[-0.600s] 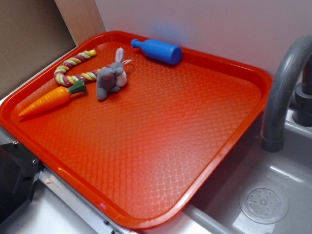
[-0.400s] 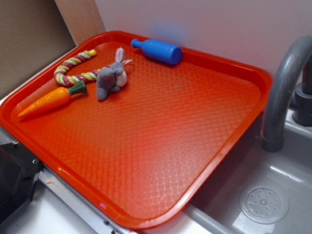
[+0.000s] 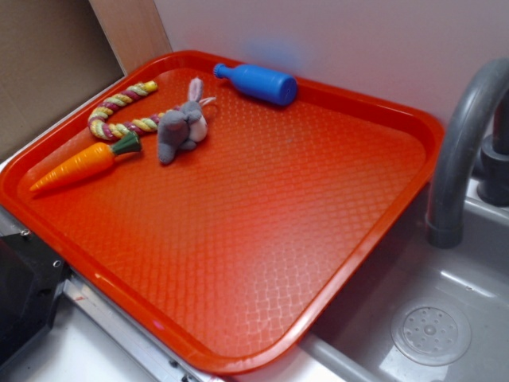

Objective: Grab the carrot.

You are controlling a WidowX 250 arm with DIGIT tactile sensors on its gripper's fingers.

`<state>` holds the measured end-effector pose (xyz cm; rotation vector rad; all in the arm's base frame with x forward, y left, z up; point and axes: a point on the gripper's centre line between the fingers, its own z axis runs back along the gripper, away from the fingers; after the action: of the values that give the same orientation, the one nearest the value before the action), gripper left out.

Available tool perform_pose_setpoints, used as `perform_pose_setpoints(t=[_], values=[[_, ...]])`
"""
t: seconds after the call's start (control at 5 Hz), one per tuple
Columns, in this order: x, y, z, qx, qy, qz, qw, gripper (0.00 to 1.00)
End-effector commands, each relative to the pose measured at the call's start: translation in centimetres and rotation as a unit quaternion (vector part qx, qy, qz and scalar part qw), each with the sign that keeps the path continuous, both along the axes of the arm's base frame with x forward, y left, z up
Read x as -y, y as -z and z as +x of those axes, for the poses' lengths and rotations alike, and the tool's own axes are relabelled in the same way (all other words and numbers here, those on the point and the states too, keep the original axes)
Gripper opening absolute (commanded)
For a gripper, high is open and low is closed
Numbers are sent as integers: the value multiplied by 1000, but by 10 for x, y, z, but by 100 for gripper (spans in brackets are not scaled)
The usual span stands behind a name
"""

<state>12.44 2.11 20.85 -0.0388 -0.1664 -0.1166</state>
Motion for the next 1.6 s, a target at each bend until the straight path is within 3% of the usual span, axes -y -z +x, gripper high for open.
perform_pose_setpoints(t=[0.0,0.2,0.4,0.8,1.4], values=[[-62,47,24,63,108,36,992,100],[-67,72,28,21,96,69,993,100],[-56,88,32,6,110,65,992,100],[-50,129,37,-47,103,95,989,100],[-63,197,40,-135,112,109,979,100]])
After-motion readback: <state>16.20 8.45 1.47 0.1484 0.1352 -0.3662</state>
